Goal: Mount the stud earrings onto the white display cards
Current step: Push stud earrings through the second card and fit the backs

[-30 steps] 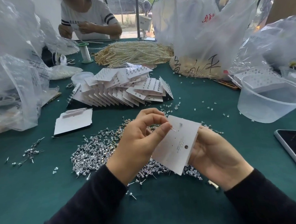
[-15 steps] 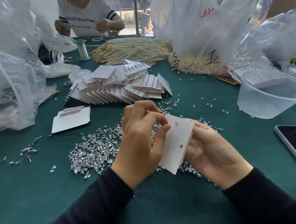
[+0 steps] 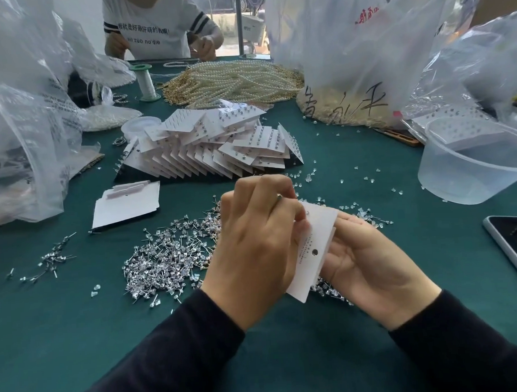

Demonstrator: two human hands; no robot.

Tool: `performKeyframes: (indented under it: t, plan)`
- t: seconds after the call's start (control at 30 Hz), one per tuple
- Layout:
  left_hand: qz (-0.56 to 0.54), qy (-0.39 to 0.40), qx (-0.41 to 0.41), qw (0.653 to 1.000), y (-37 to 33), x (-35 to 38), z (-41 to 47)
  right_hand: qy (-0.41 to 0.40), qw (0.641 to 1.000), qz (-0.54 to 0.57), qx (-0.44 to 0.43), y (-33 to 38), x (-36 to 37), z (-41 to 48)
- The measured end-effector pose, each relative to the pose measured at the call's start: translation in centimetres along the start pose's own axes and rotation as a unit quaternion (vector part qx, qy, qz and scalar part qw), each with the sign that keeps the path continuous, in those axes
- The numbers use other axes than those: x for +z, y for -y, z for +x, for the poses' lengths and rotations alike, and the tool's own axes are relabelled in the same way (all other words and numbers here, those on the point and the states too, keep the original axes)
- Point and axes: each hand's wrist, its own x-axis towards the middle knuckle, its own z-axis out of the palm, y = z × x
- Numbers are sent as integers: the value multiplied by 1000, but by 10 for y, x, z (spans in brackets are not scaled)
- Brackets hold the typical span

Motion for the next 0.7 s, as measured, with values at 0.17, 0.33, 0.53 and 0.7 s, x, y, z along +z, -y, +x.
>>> performKeyframes:
  t: [0.17, 0.33, 0.53, 0.7]
  plan:
    - [-110, 58, -11, 992, -2, -2, -4, -7, 999, 40, 26, 2, -2, 1]
    - [-91, 130, -11, 987, -6, -1, -7, -54, 991, 110, 56, 5, -4, 2]
    - [-140, 116, -34, 983, -3, 2, -8, -33, 994, 93, 37, 6, -4, 1]
    - [-161, 92, -46, 982, 1, 4, -6, -51, 994, 96, 34, 3, -6, 4]
